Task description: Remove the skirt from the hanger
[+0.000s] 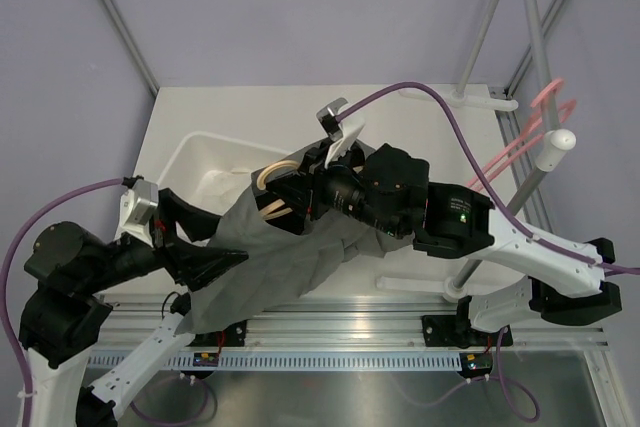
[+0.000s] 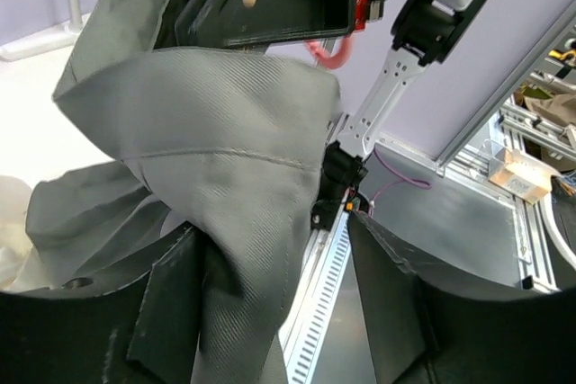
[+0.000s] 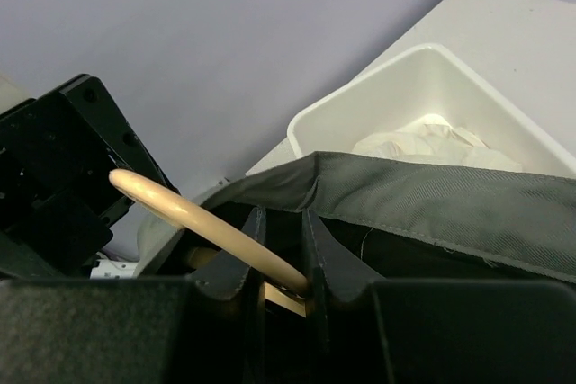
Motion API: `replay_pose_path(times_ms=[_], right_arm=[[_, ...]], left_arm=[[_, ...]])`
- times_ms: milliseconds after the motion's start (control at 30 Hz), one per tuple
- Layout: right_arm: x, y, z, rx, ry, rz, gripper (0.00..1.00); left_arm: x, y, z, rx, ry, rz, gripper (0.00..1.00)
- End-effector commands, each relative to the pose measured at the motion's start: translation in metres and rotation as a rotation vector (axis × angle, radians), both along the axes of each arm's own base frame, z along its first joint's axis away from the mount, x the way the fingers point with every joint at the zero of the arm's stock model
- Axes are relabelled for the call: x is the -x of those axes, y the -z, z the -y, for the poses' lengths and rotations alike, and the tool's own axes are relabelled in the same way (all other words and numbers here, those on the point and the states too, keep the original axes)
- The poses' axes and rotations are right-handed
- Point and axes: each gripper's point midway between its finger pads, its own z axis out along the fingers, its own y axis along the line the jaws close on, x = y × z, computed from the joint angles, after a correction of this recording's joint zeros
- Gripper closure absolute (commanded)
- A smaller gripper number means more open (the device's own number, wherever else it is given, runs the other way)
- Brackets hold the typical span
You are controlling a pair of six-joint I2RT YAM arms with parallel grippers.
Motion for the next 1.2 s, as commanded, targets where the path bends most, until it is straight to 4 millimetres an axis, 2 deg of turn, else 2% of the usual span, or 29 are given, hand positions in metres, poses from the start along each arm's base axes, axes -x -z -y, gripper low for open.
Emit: replay_pose_path(times_ms=[0,233,467,633,733,767,867,967,1100,1167], right_arm=[[-0.015,0.001,0.007,0.03,0.083,0.026,1.0],[-0.014,-0.005,0.0,0.008,0.067,0.028,1.0],[-0.009,-0.007,-0.006,0.005,0.045,0.029,1.0],[-0.006,-0.013,-0.002,-0.011,0.038,0.031,1.0],[-0.006,-0.014,0.002,-0.017,0.041,0.032,1.0],[-0.006,-0.015,0.003,-0.019,0.041,0.034,1.0],[-0.004,-0.017,0.007,-0.031,0.038,0.031,1.0],[-0.006,-0.016,0.014,-0.028,0.058,0.033,1.0],[-0.012,-0.01,0.036,-0.008,0.123,0.04,1.0],[-0.016,-0.008,0.044,-0.004,0.153,0.045,1.0]], left_arm=[[0.014,-0.024,0.007,0.061,0.103,0.092,0.33],[0.004,-0.019,0.013,0.046,0.106,0.057,0.3],[-0.018,-0.009,0.016,0.035,0.042,0.016,0.42],[-0.029,-0.002,0.017,0.026,0.003,-0.011,0.47],[-0.036,0.004,0.015,0.009,-0.036,-0.024,0.63],[-0.038,0.004,0.015,0.007,-0.045,-0.026,0.75],[-0.043,0.004,0.013,0.001,-0.076,-0.029,1.0],[-0.049,0.003,0.004,-0.005,-0.147,-0.02,1.0],[-0.06,-0.004,-0.028,-0.004,-0.36,0.023,1.0],[-0.056,-0.007,-0.041,-0.01,-0.418,0.048,1.0]])
